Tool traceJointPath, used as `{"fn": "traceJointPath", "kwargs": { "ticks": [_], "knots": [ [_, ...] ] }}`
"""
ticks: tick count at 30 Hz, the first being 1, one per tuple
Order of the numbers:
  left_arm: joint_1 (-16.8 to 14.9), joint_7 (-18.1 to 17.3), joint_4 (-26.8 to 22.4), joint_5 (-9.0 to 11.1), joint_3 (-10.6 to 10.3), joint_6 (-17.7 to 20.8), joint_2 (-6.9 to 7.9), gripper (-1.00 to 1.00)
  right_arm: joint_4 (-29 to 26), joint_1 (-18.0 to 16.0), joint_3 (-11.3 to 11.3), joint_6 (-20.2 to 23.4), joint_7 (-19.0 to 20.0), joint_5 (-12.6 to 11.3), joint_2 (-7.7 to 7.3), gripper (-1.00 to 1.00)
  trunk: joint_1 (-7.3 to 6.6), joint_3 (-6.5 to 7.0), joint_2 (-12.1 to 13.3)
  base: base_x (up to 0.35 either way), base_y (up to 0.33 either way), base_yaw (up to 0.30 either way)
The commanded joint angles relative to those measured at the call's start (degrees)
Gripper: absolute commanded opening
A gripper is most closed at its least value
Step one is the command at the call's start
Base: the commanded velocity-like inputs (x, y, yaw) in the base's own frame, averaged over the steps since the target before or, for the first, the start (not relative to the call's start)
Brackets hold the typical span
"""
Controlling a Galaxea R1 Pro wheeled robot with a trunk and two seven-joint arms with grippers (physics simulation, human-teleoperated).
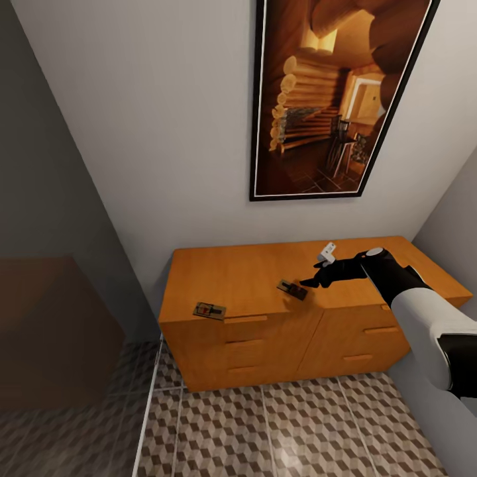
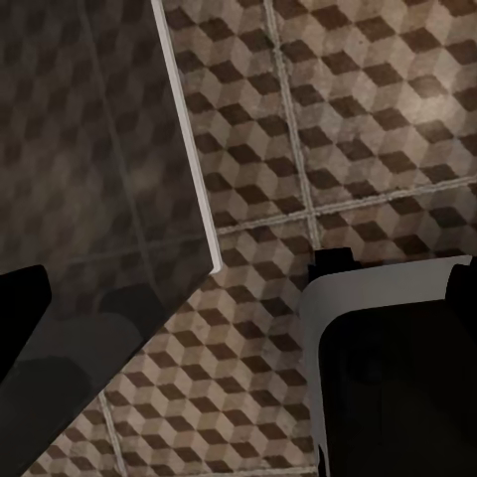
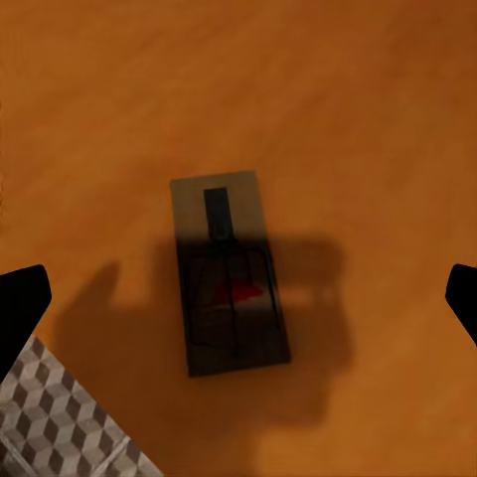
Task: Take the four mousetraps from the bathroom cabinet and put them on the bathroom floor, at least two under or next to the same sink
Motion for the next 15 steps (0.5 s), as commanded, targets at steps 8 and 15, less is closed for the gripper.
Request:
{"fn": "traceJointPath", "kwargs": {
  "ticks": [8, 15],
  "knots": [
    [-0.1, 0.0, 0.2, 0.4, -0.5, -0.3, -0.09, 1.00, 0.4, 0.0, 0.3, 0.6, 0.1, -0.1, -0.02, 1.00, 0.03, -0.39, -0.1, 0.000, 0.000, 0.000],
    [-0.1, 0.0, 0.2, 0.4, -0.5, -0.3, -0.11, 1.00, 1.1, 0.0, 0.3, 0.5, 0.0, -0.1, 0.02, 1.00, 0.03, -0.95, -0.1, 0.000, 0.000, 0.000]
  ]
}}
